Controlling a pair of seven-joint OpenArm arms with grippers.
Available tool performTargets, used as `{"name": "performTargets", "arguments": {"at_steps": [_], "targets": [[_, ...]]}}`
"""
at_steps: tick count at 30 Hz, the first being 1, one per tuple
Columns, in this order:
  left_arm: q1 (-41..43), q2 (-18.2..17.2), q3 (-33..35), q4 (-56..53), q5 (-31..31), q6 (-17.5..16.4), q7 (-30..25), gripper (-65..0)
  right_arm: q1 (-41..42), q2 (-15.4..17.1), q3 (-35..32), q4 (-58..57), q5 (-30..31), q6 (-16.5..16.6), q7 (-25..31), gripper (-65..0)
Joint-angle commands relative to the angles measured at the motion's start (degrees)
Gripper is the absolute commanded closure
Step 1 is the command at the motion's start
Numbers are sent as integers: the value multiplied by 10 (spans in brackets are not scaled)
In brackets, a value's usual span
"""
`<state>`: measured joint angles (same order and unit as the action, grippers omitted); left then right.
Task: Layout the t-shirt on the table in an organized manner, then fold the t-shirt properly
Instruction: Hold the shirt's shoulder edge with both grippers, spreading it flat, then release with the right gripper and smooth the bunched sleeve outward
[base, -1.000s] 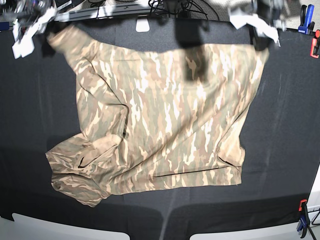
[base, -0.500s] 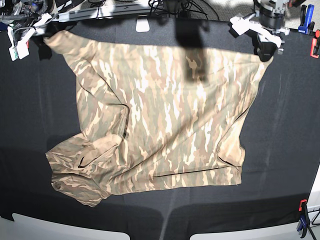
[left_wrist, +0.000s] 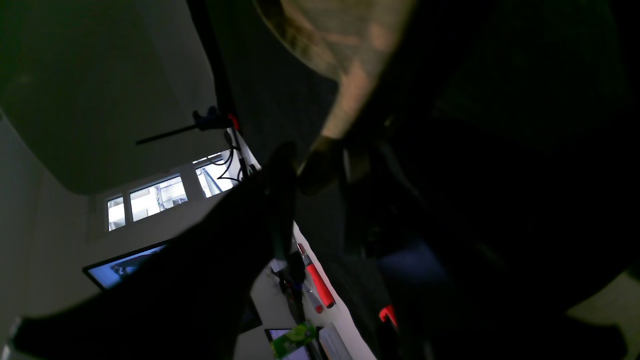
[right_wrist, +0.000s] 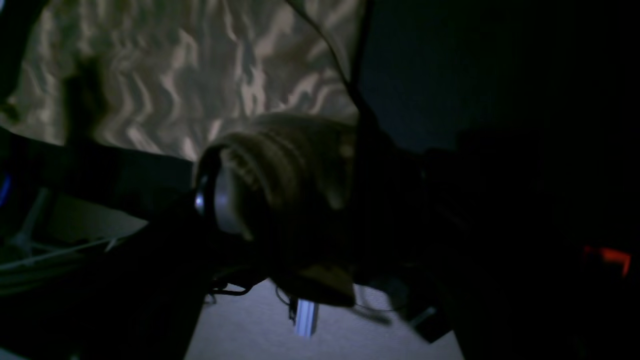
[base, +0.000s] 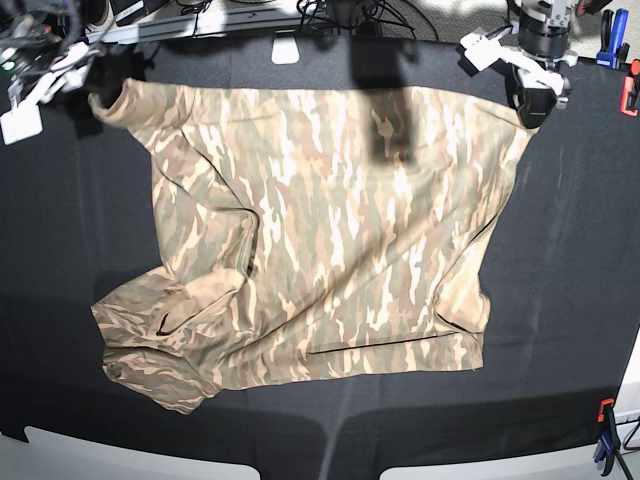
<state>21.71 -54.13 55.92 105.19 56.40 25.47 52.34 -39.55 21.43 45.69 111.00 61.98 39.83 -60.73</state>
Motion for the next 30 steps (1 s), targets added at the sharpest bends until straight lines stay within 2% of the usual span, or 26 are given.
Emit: {"name": "performTargets", "arguments": {"at_steps": [1,3,5,8,11,13,17,19,22,25,27,30], "targets": [[0,-10,-1,9,10,17,1,-136,-1,17,4,17,38,2,17,-366],[0,-10,-1,9,10,23,1,-136,7,27,4,23,84,2,19,-366],[-1,-10,-1,9,10,23,1,-136,31,28,4,25,104,2,15,-366],[-1,-10,-1,9,10,23,2,-136,68,28,4,25,104,2,2,-366],[-1,-10,-1,9,10,23,1,-136,107,23,4,25,97,2,14,-366],[-1,-10,-1,9,10,23,-1,-136,148,4,4,25,79,2,25,-366],[-1,-10,-1,9,10,23,-1,-136,240,-61,-4,25,33,2,29,-364],[-1,-10,-1,9,10,23,-1,-136,283,-97,-24,24,-8,2,29,-364],[-1,-10,-1,9,10,23,-1,-136,335,-145,-90,24,-94,2,31,-363],[-1,-10,-1,9,10,23,0,-136,377,-188,-170,14,-236,2,78,-345],[-1,-10,-1,9,10,23,0,-136,400,-219,-216,-4,-336,-45,121,-309],[-1,-10,-1,9,10,23,0,-136,428,-260,-268,-49,-417,-99,145,-296]]}}
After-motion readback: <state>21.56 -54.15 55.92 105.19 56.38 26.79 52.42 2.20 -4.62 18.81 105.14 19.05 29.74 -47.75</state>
